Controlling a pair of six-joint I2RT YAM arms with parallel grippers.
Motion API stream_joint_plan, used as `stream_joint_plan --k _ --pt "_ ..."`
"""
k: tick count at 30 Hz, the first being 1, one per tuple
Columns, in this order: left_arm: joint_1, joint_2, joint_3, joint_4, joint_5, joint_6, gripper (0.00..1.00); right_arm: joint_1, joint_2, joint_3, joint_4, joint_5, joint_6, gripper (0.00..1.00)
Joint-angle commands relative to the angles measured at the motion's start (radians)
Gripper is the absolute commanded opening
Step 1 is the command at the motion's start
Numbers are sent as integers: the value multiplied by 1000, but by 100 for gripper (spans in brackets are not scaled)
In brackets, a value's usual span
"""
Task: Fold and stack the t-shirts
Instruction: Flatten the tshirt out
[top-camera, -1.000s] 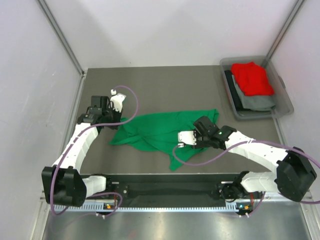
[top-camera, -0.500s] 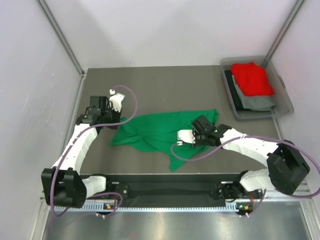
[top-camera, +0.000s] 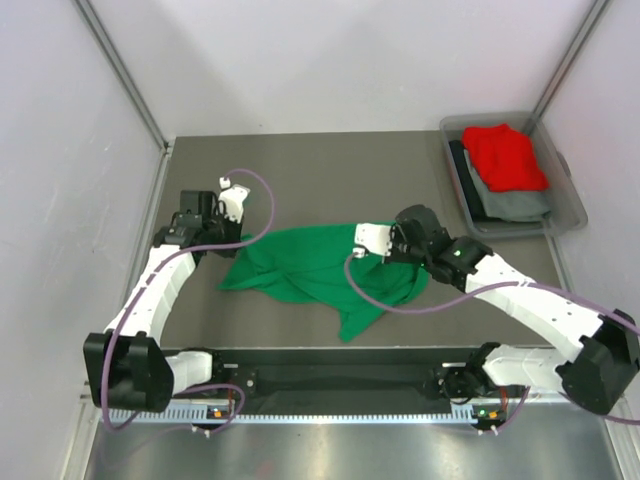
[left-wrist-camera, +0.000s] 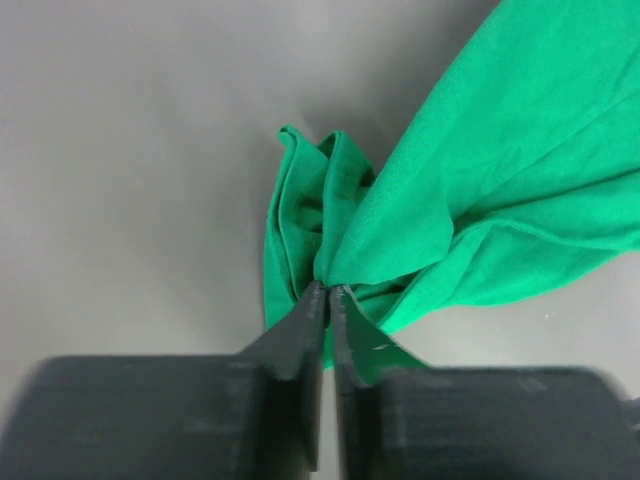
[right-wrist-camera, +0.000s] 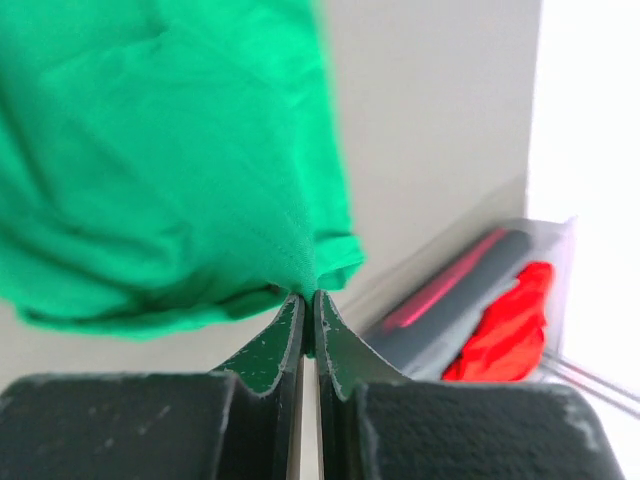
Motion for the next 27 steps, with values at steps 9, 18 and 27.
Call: stream_joint_plan --k 9,18,27 --pt "4 89 171 13 -53 6 40 -160 151 74 300 192 250 0" --pt "-89 180 114 -91 22 79 39 -344 281 368 231 117 433 0" --pt "-240 315 117 -103 -59 112 42 -374 347 437 202 62 463 0"
